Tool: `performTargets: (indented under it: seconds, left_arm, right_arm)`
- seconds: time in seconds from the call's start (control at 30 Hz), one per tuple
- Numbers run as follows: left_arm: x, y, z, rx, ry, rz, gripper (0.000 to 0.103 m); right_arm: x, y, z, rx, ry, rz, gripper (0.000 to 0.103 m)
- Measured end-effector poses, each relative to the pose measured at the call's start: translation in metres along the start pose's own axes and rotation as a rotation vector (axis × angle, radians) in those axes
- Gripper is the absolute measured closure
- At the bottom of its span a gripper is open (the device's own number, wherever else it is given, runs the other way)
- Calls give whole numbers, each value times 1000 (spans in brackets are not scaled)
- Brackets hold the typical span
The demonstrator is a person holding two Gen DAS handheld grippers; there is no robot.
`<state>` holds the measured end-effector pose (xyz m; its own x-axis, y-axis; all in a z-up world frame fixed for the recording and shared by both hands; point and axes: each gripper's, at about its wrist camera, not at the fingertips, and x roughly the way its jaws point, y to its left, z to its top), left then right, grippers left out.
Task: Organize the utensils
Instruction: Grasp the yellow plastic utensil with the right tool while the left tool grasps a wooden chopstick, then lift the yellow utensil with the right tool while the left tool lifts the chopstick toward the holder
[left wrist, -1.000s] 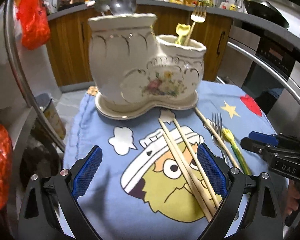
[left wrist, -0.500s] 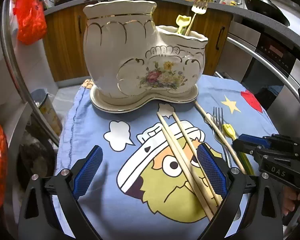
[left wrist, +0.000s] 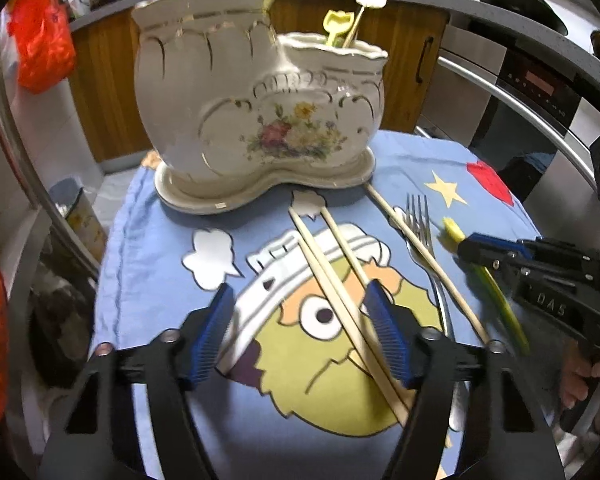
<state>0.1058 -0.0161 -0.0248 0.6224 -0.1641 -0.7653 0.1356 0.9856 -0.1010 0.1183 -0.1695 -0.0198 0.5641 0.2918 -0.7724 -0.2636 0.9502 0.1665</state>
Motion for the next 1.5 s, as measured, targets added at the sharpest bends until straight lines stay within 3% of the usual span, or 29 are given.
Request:
performTargets:
  seconds: [0.07, 0.23, 0.33, 0.8, 0.87, 0.93, 1.1, 1.17, 1.33, 1.5]
  left_arm:
    - [1, -2, -2, -15, 22, -19, 43]
    - [7, -15, -7, 30, 65, 19, 60]
    - [6, -14, -8, 27, 68, 26, 65]
    - [1, -46, -22, 96, 136, 108, 70]
    - [0, -51, -23, 109, 135, 114, 80]
    - [0, -56, -25, 131, 125, 115, 91]
    - [1, -49, -23, 111, 102, 90, 93]
    - [-3, -43, -22, 97, 82, 78, 99]
    - [-20, -43, -19, 115, 20, 67, 99]
    - [-43, -35, -16, 77, -42, 5, 99]
  right_arm:
    - [-2, -2, 0, 1, -7, 3, 93]
    - [-6, -2, 2, -12, -30, -5, 93]
    - [-10, -3, 2, -19, -41, -1, 93]
    - [-17, 1, 2, -30, -60, 72, 93]
    - [-19, 0, 2, -30, -65, 84, 93]
    - [-21, 0, 1, -29, -70, 92, 93]
    - [-28, -2, -2, -20, -87, 108, 93]
    - [-32, -4, -4, -10, -96, 119, 93]
    - [-39, -9, -6, 6, -126, 121, 93]
    - [-43, -14, -6, 35, -149, 135, 93]
